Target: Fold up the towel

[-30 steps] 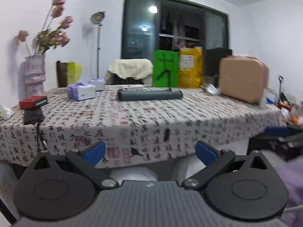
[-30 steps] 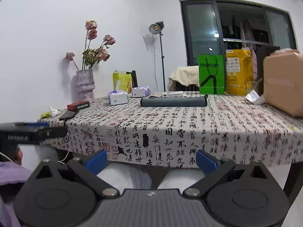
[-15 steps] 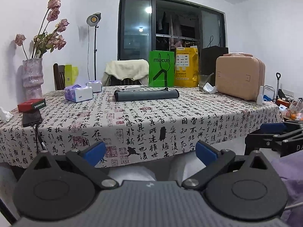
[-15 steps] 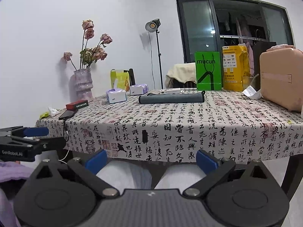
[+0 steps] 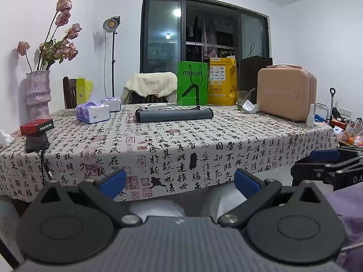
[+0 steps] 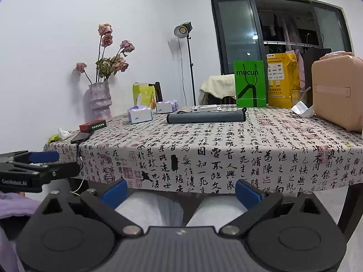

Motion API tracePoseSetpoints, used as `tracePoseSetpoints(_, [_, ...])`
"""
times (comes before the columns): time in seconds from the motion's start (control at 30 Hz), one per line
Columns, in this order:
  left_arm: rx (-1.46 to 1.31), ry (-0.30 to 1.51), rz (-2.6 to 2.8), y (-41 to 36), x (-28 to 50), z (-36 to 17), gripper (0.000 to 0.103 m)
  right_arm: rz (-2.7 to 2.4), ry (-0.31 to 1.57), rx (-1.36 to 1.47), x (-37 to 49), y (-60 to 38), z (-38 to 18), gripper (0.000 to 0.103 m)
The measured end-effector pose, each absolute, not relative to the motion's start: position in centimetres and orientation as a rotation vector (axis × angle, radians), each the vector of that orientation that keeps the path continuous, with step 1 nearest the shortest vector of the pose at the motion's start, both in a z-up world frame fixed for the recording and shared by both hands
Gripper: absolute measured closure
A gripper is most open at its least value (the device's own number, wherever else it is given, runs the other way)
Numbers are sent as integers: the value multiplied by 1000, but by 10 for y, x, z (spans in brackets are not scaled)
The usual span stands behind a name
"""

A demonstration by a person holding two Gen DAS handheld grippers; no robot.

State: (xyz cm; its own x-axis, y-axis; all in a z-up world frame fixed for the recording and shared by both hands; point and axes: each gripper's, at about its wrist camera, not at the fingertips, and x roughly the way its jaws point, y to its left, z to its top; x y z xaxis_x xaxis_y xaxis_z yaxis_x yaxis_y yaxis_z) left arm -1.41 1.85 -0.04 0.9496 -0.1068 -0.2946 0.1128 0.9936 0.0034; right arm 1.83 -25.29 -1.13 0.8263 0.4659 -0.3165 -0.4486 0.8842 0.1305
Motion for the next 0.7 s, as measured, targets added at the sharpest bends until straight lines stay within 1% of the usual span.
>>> tracePoseSetpoints(0.7, [21,300,-119,18,-14,1,0,484,351,48,19,-251,-13,0])
